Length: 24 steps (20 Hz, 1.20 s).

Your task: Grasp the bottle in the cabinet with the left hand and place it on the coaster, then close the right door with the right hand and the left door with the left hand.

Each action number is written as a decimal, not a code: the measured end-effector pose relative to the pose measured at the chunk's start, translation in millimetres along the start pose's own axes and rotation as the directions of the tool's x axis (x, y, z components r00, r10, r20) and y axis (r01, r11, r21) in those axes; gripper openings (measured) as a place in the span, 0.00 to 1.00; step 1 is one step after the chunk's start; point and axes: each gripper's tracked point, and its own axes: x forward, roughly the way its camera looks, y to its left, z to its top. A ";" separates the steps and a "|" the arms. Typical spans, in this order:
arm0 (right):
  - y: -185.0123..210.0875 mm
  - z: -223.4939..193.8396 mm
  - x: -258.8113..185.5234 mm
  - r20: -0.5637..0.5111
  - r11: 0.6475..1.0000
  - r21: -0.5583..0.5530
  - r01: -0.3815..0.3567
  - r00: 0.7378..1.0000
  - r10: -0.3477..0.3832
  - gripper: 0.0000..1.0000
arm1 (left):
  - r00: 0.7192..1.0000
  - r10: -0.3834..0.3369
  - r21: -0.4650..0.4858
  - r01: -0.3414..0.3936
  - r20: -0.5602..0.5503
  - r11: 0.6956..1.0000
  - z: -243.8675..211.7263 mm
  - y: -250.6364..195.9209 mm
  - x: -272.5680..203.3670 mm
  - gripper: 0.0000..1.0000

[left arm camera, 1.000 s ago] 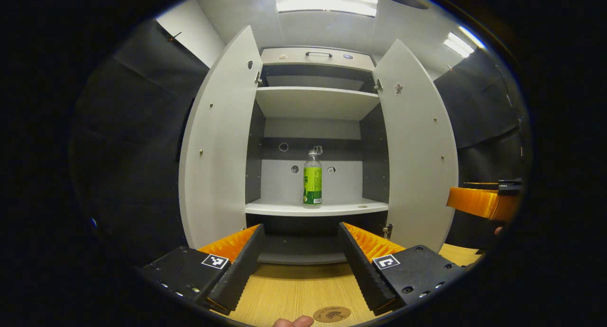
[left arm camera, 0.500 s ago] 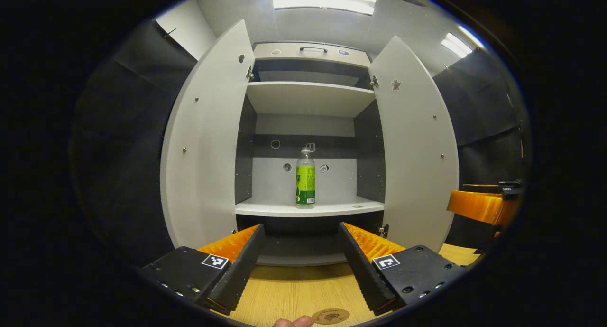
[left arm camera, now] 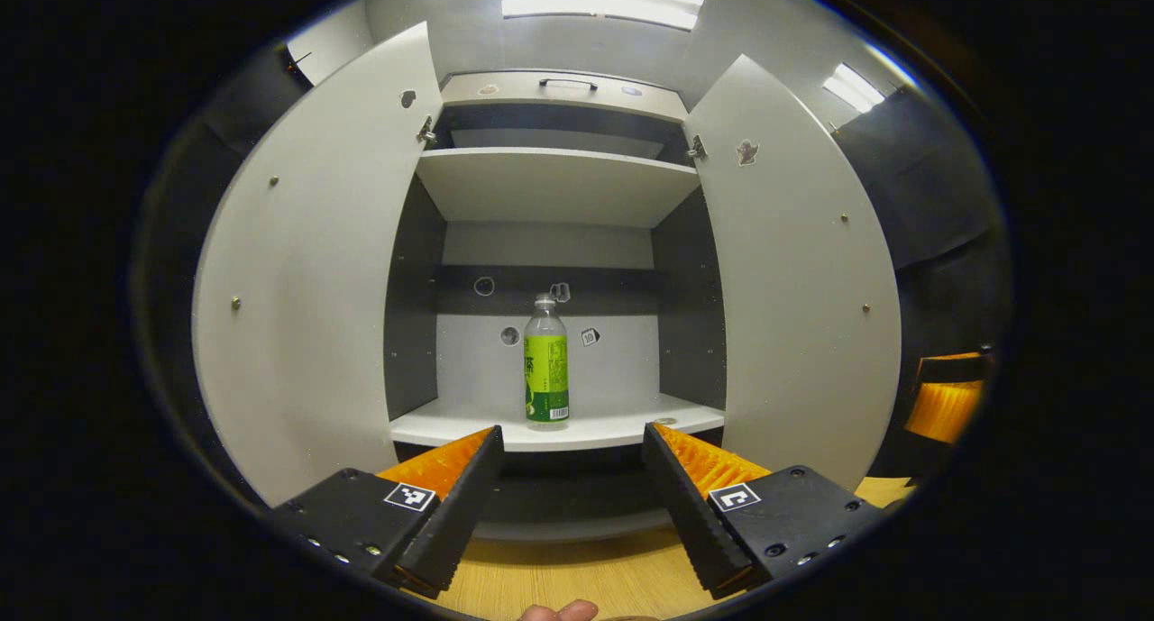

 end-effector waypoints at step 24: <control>-40.4 -0.5 7.4 0.002 0.990 0.000 0.145 0.989 -0.145 0.83 | 0.993 0.080 0.008 -0.079 -0.088 0.997 -25.2 54.2 238.4 0.94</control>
